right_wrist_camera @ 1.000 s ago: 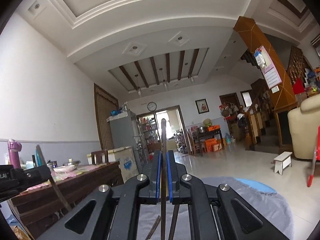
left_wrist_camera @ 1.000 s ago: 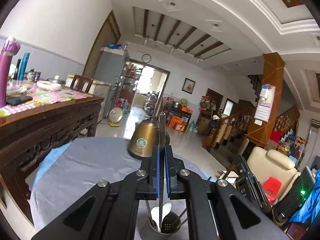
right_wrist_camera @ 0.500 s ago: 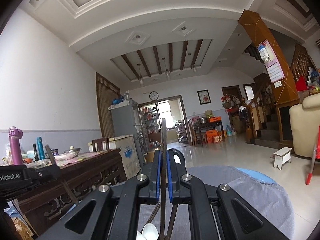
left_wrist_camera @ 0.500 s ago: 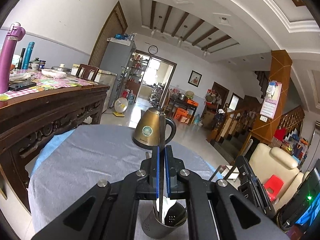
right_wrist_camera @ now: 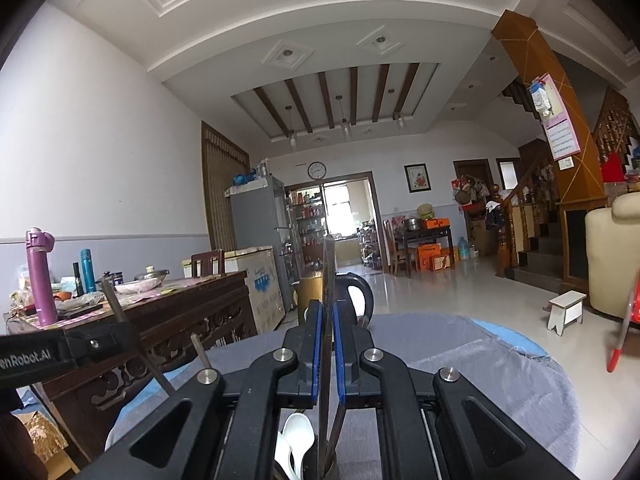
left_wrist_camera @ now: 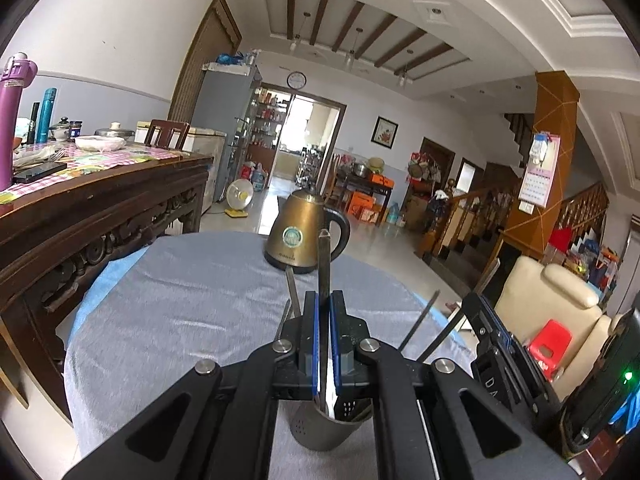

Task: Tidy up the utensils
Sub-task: 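Lower the chopsticks into the grey cup and open both tools, then move both open tools back over the last chopsticks on the cloth, then grasp a chopstick with the left tool while the right tool grasps the last chopstick, then lift the chopsticks with both tools and carry them over the grey cup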

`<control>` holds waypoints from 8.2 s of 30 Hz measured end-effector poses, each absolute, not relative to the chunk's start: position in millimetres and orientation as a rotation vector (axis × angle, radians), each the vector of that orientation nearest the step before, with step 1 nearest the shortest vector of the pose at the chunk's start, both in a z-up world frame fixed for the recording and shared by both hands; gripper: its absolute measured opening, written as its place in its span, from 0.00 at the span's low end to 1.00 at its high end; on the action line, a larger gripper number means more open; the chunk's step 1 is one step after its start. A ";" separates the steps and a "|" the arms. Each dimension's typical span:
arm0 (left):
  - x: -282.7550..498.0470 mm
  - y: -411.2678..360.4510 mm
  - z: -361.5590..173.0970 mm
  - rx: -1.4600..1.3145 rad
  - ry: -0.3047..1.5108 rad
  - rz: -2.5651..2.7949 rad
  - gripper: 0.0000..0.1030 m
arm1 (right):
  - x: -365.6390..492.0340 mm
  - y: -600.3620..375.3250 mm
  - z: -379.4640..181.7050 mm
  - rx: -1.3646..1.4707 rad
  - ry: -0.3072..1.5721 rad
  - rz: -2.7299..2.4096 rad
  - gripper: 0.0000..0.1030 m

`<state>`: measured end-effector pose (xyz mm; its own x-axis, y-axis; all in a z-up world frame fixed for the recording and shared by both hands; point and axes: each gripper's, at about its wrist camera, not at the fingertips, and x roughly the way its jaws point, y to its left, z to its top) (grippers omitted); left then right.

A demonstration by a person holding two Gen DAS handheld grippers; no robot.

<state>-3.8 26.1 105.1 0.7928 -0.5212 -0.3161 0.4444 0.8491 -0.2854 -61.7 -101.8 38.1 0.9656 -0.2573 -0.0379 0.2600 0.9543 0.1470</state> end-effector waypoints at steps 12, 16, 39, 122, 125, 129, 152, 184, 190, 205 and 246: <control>1.8 29.3 93.3 -0.168 0.490 -0.554 0.05 | -61.9 -108.9 31.1 0.169 0.098 -0.195 0.07; 4.1 29.7 90.0 -0.164 0.508 -0.544 0.06 | -62.6 -118.3 28.2 0.208 0.122 -0.174 0.22; 27.7 71.0 62.2 -0.181 0.597 -0.352 0.28 | -78.5 -172.0 12.0 0.325 0.162 -0.303 0.26; 240.0 16.3 -54.9 0.022 1.067 -0.441 0.05 | 282.2 -239.5 -100.8 0.457 1.065 0.170 0.51; 255.7 17.7 -57.7 0.006 1.096 -0.424 0.05 | 302.3 -229.4 -109.5 0.460 1.111 0.140 0.45; 267.9 13.4 -57.1 0.011 1.099 -0.413 0.05 | 325.8 -218.7 -125.8 0.414 1.206 0.073 0.36; 343.1 -105.9 -77.4 0.075 1.208 -0.493 0.22 | 291.8 -238.4 -121.1 0.057 1.230 -0.035 0.07; 314.3 -61.0 -22.8 -0.040 1.058 -0.523 0.05 | 162.1 -330.7 -55.3 0.299 0.995 -0.067 0.06; 279.8 -27.2 20.2 -0.095 0.888 -0.515 0.05 | 113.9 -324.1 -14.8 0.343 0.811 -0.105 0.06; 175.5 75.8 93.5 -0.245 0.552 -0.362 0.05 | -27.2 -266.7 58.1 0.269 0.384 -0.263 0.06; 19.5 31.4 127.3 -0.165 0.337 -0.363 0.05 | -83.1 -176.7 73.7 0.340 0.097 -0.174 0.06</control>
